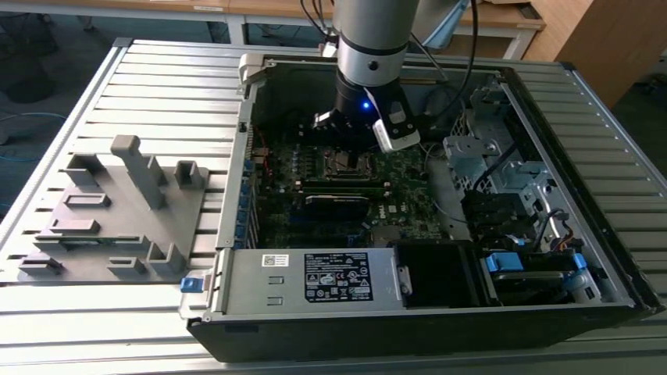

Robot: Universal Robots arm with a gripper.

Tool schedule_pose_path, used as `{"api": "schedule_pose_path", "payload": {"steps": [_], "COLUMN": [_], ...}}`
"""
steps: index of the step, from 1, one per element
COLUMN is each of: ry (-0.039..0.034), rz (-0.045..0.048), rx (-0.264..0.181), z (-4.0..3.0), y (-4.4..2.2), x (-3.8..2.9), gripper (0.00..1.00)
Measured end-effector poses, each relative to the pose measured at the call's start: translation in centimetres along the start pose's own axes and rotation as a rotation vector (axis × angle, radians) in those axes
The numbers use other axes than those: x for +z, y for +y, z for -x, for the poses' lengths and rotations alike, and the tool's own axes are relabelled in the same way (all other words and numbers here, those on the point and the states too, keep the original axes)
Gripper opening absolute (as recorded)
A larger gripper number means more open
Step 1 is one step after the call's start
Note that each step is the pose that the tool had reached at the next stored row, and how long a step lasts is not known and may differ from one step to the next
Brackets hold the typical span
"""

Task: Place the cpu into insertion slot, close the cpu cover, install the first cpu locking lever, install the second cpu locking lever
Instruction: 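Install the second cpu locking lever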

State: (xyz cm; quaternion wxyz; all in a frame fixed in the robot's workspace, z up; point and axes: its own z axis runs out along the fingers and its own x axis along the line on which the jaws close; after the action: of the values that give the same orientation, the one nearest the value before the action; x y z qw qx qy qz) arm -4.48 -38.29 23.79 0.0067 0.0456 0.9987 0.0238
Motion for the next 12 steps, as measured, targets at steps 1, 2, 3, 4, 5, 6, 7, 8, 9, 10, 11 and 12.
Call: {"api": "schedule_pose_path", "payload": {"steps": [1,2,3,4,5,6,7,8,9,10,11,12], "ry": [0.0000,0.0000,0.0000,-0.0001,-0.0001,0.0000,0.0000,0.0000,0.0000,0.0000,0.0000,-0.0001], "rz": [0.0000,0.0000,0.0001,0.0004,0.0003,0.0000,0.0000,-0.0001,-0.0001,0.0001,0.0000,0.0002], "rx": [0.000,0.000,0.000,0.000,0.000,0.000,0.000,0.000,0.000,0.000,0.000,0.000], "z": [0.00,0.00,0.00,0.00,0.00,0.00,0.00,-0.01,0.00,-0.01,-0.01,-0.02], "y": [0.00,0.00,0.00,0.00,0.00,0.00,0.00,0.00,0.00,0.00,0.00,0.00], "x": [0.00,0.00,0.02,0.05,0.07,0.07,0.07,0.07,0.07,0.08,0.08,0.10], "gripper": [0.10,0.10,0.10,0.10,0.10,0.10,0.10,0.10,0.10,0.10,0.10,0.10]}}
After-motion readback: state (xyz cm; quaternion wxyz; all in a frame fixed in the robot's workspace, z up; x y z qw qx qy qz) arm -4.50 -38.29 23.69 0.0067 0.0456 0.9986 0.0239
